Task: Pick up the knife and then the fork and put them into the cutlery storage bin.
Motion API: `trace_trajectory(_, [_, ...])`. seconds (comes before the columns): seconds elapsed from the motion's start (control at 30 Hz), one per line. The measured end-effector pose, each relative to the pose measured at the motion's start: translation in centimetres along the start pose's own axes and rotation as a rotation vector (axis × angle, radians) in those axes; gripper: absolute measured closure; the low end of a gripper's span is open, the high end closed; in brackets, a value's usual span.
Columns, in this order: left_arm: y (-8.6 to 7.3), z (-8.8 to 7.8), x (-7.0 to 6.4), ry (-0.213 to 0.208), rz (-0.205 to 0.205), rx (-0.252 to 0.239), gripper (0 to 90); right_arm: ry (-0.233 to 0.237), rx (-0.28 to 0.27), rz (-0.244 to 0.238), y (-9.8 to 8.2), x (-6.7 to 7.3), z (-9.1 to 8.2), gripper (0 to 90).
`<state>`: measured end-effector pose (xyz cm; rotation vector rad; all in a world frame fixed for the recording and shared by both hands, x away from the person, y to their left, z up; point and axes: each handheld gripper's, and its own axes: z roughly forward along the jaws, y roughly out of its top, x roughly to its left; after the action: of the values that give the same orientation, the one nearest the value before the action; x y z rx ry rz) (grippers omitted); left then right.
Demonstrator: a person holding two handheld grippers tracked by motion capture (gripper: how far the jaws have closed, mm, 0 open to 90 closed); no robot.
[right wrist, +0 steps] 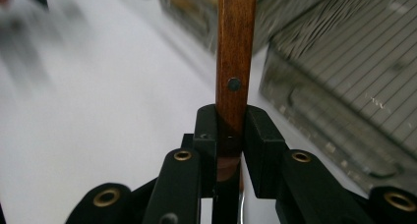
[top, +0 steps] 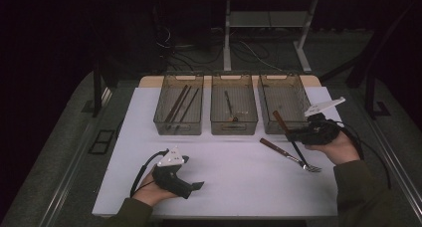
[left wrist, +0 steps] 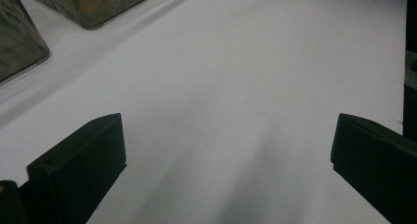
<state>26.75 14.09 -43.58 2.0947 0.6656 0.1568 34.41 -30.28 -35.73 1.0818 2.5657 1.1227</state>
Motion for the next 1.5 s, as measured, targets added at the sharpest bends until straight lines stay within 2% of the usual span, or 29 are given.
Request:
trace_trajectory(0.2, [0.0,0.0,0.0,0.000,-0.003,0.000,0.0,-0.038,-0.206,0.051,0.2,-1.1,-1.4,76.5])
trace_trajectory(0.37, [0.0,0.0,0.1,-0.002,-0.005,0.000,0.0,-0.099,-0.350,0.079,0.8,-2.4,-2.3,76.5])
trace_trajectory(0.57, [0.0,0.0,0.1,-0.004,-0.009,-0.005,0.0,-0.167,-0.427,0.121,2.0,-4.3,-2.6,76.4])
trace_trajectory(0.87, [0.0,-0.1,0.1,0.003,-0.005,-0.012,0.0,-0.224,-0.512,0.171,4.1,-6.7,-3.3,76.4])
trace_trajectory(1.03, [0.0,-0.1,0.1,0.007,-0.007,-0.015,0.0,-0.271,-0.498,0.185,5.0,-7.9,-2.6,76.4])
trace_trajectory(1.17, [0.0,-0.1,0.1,0.002,0.005,-0.013,0.0,-0.315,-0.421,0.192,5.2,-8.8,-1.1,76.4])
trace_trajectory(1.33, [0.0,-0.2,0.1,0.001,0.004,-0.017,0.0,-0.325,-0.335,0.225,4.8,-9.7,0.9,76.4])
trace_trajectory(1.5, [0.0,-0.2,0.1,0.001,0.007,-0.013,0.0,-0.334,-0.295,0.222,4.6,-9.8,1.8,76.4])
